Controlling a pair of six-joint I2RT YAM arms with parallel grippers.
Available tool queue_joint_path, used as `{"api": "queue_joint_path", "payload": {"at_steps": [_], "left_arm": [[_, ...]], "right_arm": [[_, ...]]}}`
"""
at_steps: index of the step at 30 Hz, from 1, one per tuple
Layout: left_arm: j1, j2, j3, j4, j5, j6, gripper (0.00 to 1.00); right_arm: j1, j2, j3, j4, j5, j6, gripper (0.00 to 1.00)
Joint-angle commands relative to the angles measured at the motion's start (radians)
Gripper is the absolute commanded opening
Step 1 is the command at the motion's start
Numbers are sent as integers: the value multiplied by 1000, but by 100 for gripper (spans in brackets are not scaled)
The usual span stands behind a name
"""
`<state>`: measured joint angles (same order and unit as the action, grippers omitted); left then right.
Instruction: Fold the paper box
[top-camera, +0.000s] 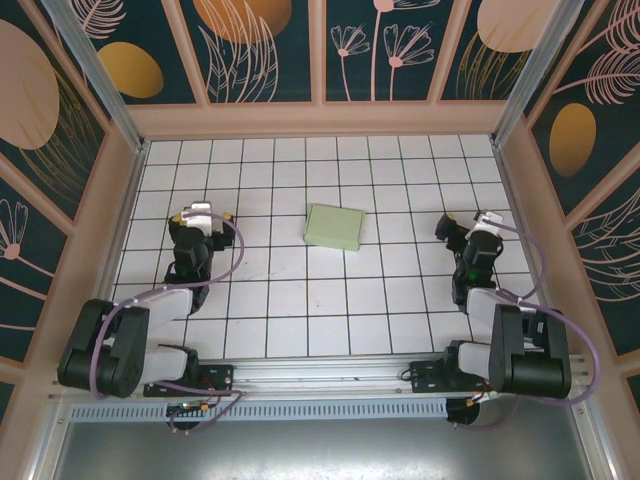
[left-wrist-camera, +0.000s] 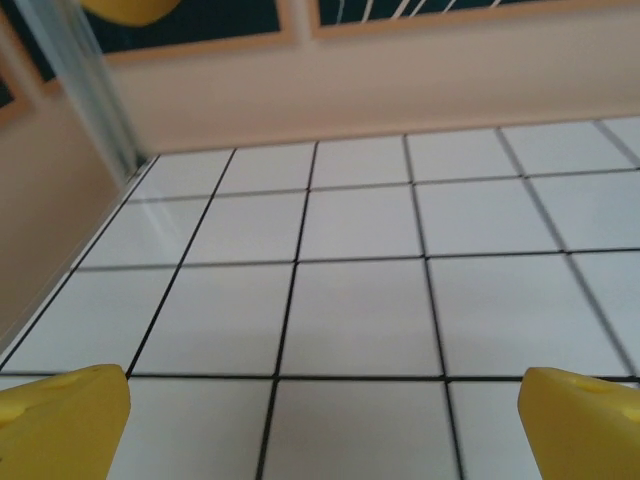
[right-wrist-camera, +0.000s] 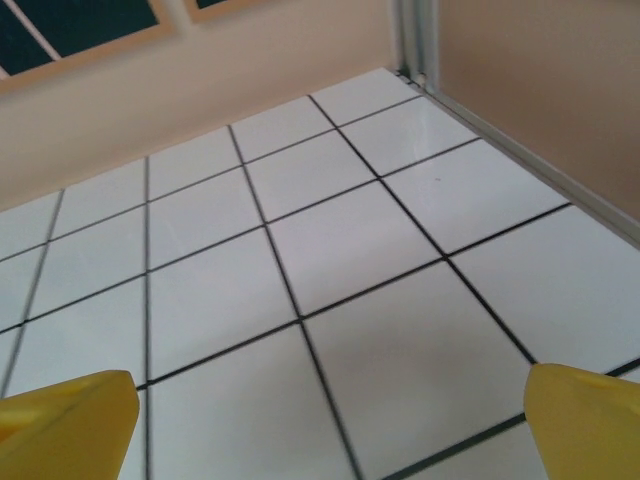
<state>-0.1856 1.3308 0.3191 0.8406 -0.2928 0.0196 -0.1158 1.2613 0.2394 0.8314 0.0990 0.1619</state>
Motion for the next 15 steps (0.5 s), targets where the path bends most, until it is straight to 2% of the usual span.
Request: {"api": "queue_joint_path", "payload": {"at_steps": [1, 2, 3, 4, 6, 7, 10, 11, 14, 15], "left_arm": [[26, 67, -14, 181, 33, -8, 99], [27, 71, -11, 182, 53, 23, 99], [28, 82, -30, 257, 56, 51, 99], [42, 88, -26, 247, 48, 32, 99], [87, 125, -34, 300, 61, -18, 99], [110, 124, -31, 286, 84, -41, 99], [179, 190, -69, 414, 178, -95, 99], [183, 197, -88, 452, 177, -101, 99], [184, 190, -77, 417, 176, -98, 99], [184, 190, -78, 424, 176, -97, 99]], "right_arm": [[-40, 74, -50, 289, -79, -1, 99], [-40, 105, -66, 348, -79, 7, 99], [-42, 140, -79, 419, -127, 5, 99], [-37, 152, -76, 432, -151, -10, 99], [-24, 159, -44, 383, -169, -33, 99], [-19, 162, -37, 374, -178, -42, 99], [-3, 182, -30, 379, -209, -74, 99], [11, 198, -31, 394, -211, -90, 99], [47, 291, -40, 515, -174, -123, 99], [49, 269, -8, 411, -169, -124, 99]]}}
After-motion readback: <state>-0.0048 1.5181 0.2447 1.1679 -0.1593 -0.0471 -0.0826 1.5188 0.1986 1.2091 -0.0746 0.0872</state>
